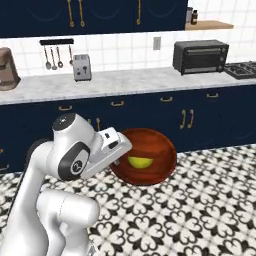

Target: Pick the lemon wedge from the sink and place it in the bowl. Then pick the bowl and place it in the microwave. Then close the microwave door and press the start button.

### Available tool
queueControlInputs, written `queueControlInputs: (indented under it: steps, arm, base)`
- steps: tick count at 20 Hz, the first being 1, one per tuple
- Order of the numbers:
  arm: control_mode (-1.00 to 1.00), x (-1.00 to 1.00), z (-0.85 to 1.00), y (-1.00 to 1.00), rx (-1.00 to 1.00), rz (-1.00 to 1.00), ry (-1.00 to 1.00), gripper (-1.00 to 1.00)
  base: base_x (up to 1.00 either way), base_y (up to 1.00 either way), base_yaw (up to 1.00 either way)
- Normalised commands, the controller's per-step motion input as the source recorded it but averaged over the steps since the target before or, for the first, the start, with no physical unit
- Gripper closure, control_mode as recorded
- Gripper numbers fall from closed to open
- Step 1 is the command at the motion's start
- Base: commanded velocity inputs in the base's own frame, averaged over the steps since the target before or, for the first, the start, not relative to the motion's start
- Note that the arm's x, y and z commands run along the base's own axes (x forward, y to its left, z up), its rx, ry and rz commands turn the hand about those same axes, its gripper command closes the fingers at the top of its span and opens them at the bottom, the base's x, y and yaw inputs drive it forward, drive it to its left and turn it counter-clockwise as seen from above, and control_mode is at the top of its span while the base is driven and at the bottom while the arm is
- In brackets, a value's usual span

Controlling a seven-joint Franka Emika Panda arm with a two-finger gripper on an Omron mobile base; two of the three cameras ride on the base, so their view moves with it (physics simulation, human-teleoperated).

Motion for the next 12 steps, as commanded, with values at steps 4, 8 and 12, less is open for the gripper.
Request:
queueControlInputs:
  steps: [4, 8, 12]
  arm:
    - [1.00, 0.00, 0.00, 0.00, 0.00, 0.00, 0.00, 1.00]
    - [1.00, 0.00, 0.00, 0.00, 0.00, 0.00, 0.00, 1.00]
    - [1.00, 0.00, 0.00, 0.00, 0.00, 0.00, 0.00, 1.00]
  base:
    - [0.37, -0.35, -0.52]
    - [0.45, -0.32, -0.51]
    - [0.50, -0.34, -0.48]
